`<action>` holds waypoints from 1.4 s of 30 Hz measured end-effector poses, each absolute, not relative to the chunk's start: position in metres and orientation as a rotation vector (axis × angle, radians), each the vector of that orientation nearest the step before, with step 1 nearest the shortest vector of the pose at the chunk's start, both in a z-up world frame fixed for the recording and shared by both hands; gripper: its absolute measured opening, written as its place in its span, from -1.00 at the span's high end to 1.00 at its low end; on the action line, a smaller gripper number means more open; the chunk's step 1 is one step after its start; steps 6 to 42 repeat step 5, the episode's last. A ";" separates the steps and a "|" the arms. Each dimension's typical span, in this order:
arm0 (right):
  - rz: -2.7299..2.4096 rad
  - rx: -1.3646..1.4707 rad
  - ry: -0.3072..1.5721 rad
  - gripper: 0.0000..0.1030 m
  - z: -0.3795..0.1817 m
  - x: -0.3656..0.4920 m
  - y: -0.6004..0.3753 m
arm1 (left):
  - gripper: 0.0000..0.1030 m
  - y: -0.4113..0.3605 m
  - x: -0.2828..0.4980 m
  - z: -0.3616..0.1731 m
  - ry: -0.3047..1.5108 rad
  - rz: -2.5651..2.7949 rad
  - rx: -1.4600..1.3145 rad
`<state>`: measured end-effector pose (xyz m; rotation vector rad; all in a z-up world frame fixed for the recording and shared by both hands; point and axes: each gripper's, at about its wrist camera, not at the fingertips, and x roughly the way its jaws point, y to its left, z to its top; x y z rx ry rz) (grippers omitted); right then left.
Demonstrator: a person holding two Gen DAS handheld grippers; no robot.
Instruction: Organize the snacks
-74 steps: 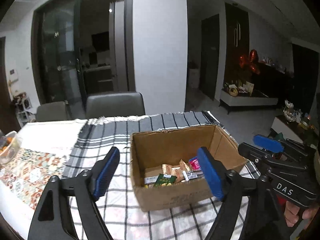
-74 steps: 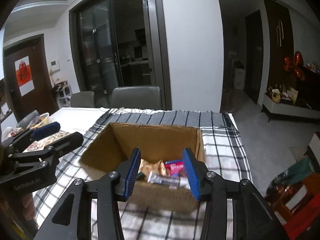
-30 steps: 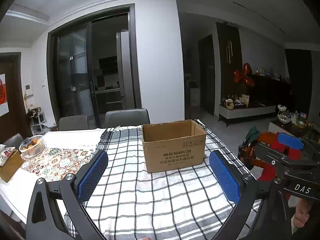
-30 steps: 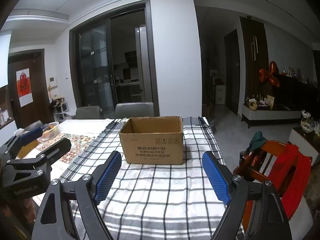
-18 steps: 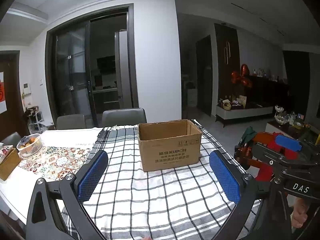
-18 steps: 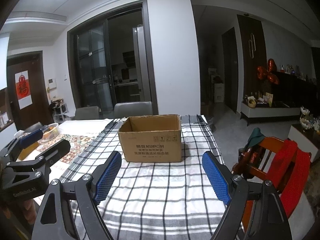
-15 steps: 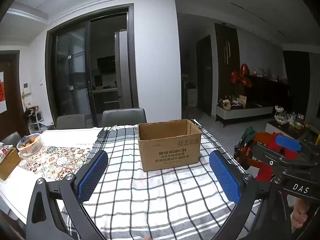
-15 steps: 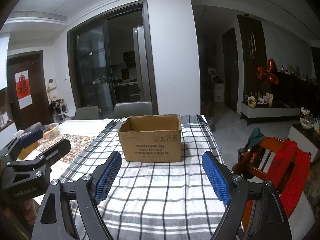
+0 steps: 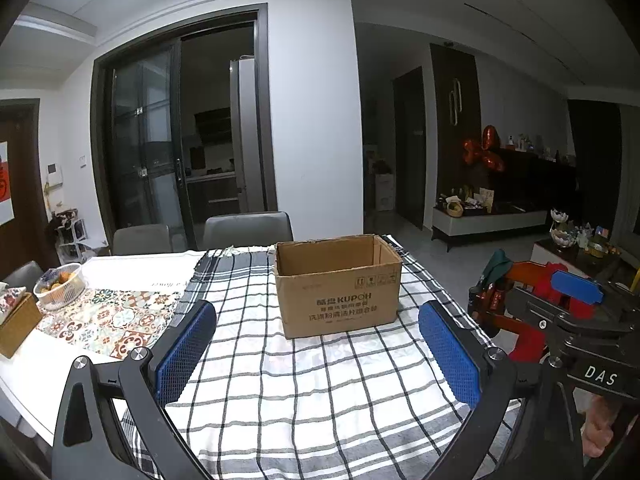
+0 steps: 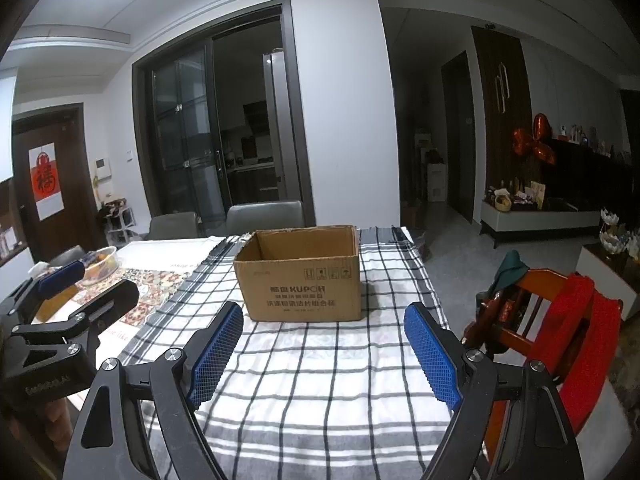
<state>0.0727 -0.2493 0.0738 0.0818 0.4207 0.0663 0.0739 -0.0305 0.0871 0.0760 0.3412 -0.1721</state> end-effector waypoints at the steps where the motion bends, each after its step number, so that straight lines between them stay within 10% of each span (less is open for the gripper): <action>1: 0.065 0.081 0.422 -0.62 0.074 0.072 -0.250 | -1.00 -0.031 0.074 0.087 0.343 -0.171 0.075; 42: 0.063 0.079 0.425 -0.62 0.073 0.071 -0.250 | -1.00 -0.031 0.076 0.086 0.349 -0.170 0.071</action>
